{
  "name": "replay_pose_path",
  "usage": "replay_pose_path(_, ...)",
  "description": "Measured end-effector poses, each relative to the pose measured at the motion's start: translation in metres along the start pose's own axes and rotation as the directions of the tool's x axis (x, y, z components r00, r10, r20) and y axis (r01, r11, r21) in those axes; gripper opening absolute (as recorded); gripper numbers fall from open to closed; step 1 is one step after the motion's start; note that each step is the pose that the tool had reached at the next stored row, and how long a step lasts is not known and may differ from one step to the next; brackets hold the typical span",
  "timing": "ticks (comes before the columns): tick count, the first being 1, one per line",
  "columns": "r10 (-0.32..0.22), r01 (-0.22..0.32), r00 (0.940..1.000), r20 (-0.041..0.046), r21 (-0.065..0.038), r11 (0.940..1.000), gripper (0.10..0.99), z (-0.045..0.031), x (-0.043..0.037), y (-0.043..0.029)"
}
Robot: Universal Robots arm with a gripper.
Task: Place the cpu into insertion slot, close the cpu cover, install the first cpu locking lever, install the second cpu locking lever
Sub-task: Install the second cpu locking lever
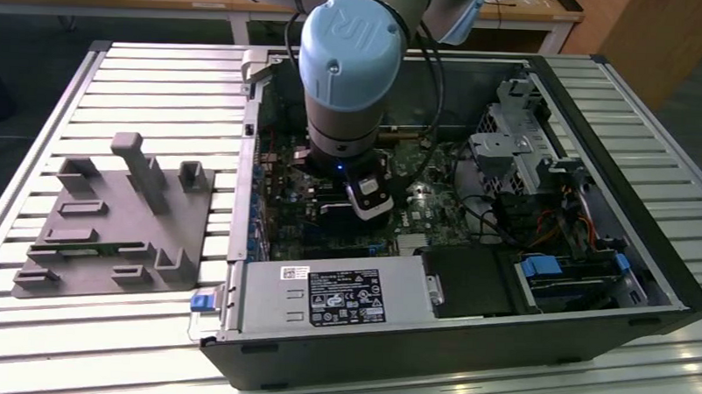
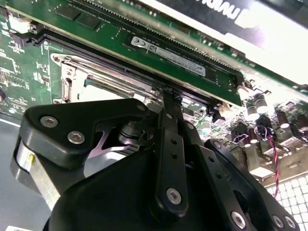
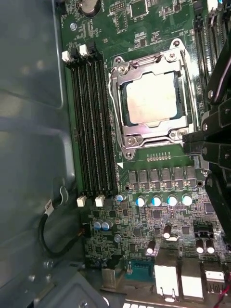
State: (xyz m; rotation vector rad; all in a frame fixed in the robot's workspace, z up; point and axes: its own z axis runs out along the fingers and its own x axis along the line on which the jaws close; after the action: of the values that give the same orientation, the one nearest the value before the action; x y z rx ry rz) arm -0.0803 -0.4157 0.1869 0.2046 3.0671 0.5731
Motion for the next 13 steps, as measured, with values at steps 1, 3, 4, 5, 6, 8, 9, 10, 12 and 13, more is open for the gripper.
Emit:
replay_pose_path(1, 0.000, 0.000, 1.0000, 0.0000, 0.000, 1.0000, 0.106, 0.0004, 0.0001, -0.0001)
replay_pose_path(3, 0.000, 0.000, 1.0000, -0.0001, 0.000, 1.0000, 0.106, 0.0010, 0.0001, -0.0002)
replay_pose_path(4, 0.000, 0.000, 1.0000, -0.0002, 0.001, 1.0000, 0.106, 0.0011, 0.0001, -0.0003)
replay_pose_path(5, 0.000, 0.000, 1.0000, -0.0001, 0.000, 1.0000, 0.106, 0.0015, 0.0001, -0.0004)
replay_pose_path(6, 0.000, 0.000, 1.0000, -0.0001, 0.000, 1.0000, 0.106, 0.0019, 0.0002, -0.0004)
replay_pose_path(8, 0.000, 0.000, 1.0000, 0.0000, 0.000, 1.0000, 0.106, 0.0027, 0.0003, -0.0006)
replay_pose_path(9, 0.000, 0.000, 1.0000, -0.0001, 0.000, 1.0000, 0.106, 0.0029, 0.0004, -0.0008)
replay_pose_path(10, 0.000, 0.000, 1.0000, -0.0002, 0.001, 1.0000, 0.106, 0.0030, 0.0004, -0.0009)
replay_pose_path(12, 0.000, 0.000, 1.0000, -0.0001, 0.001, 1.0000, 0.106, 0.0030, 0.0004, -0.0009)
replay_pose_path(13, 0.000, 0.000, 1.0000, 0.0002, 0.001, 1.0000, 0.106, 0.0027, 0.0004, -0.0007)
